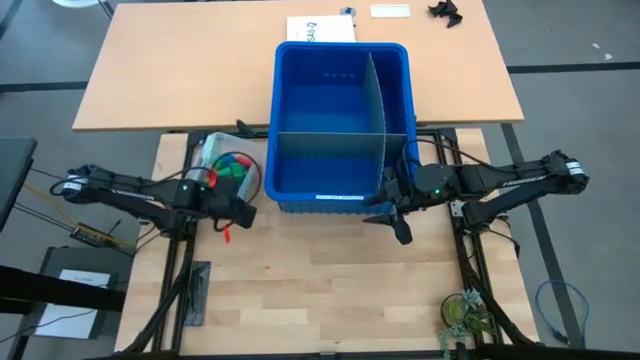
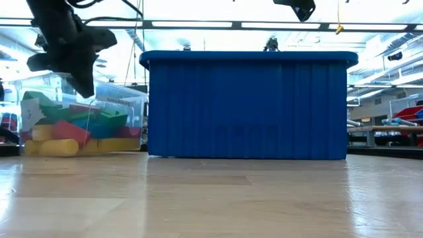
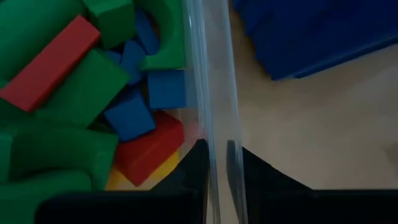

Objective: Sort blocks
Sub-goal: Pour the blocks on the table from the transparent bin

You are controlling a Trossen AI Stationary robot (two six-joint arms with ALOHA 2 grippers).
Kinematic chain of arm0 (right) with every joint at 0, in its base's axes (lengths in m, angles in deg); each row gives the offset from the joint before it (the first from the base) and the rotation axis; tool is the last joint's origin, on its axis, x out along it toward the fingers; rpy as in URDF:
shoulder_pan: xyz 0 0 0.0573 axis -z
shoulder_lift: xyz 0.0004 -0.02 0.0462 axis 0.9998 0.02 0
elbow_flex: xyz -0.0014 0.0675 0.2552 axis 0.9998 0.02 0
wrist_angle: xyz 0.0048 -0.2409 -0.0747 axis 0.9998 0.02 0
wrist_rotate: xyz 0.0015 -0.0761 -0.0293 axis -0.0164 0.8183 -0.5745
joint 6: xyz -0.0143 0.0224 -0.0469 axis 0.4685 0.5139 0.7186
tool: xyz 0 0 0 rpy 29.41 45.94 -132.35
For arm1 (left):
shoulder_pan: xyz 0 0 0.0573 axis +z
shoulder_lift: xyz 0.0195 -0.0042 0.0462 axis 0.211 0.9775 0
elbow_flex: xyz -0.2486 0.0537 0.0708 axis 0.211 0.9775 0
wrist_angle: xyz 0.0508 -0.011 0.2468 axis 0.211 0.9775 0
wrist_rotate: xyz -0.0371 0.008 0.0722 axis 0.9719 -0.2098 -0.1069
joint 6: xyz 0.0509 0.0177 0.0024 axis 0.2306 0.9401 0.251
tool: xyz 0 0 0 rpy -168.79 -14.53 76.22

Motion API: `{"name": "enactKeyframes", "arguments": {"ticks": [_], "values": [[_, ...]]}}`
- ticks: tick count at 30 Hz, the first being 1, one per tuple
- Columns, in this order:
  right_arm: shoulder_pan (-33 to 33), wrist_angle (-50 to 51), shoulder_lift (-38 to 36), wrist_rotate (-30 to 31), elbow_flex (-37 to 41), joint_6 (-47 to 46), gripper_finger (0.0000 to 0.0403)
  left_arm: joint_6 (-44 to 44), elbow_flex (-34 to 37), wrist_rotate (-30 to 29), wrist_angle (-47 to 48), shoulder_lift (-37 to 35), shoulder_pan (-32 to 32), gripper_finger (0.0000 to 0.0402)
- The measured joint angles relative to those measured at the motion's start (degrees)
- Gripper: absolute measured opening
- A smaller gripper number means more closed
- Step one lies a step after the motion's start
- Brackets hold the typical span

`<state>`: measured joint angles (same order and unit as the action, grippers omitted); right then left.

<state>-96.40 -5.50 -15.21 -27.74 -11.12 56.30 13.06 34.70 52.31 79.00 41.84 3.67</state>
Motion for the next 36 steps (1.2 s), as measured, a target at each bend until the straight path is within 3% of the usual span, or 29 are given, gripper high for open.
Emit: {"name": "enactKeyframes", "arguments": {"ticks": [13, 22, 27, 36], "values": [[-0.57, 2.32, 0.00, -0.75, 0.00, -0.54, 0.0163, -14.84, -3.26, 4.10, 0.11, 5.33, -14.27, 0.0054], [-0.63, 2.34, 0.02, 0.93, 0.00, -0.05, 0.0217, -19.39, -12.30, 4.86, 2.29, 11.28, -18.18, 0.0053], [-0.63, 2.74, 0.02, 0.87, 0.00, 0.25, 0.0243, -20.39, -13.60, 6.72, 2.84, 13.89, -20.86, 0.0053], [-2.17, 5.35, 0.99, 0.32, -0.04, 8.14, 0.0238, -25.54, -13.56, 12.16, -0.41, 18.38, -29.45, 0.0056]]}}
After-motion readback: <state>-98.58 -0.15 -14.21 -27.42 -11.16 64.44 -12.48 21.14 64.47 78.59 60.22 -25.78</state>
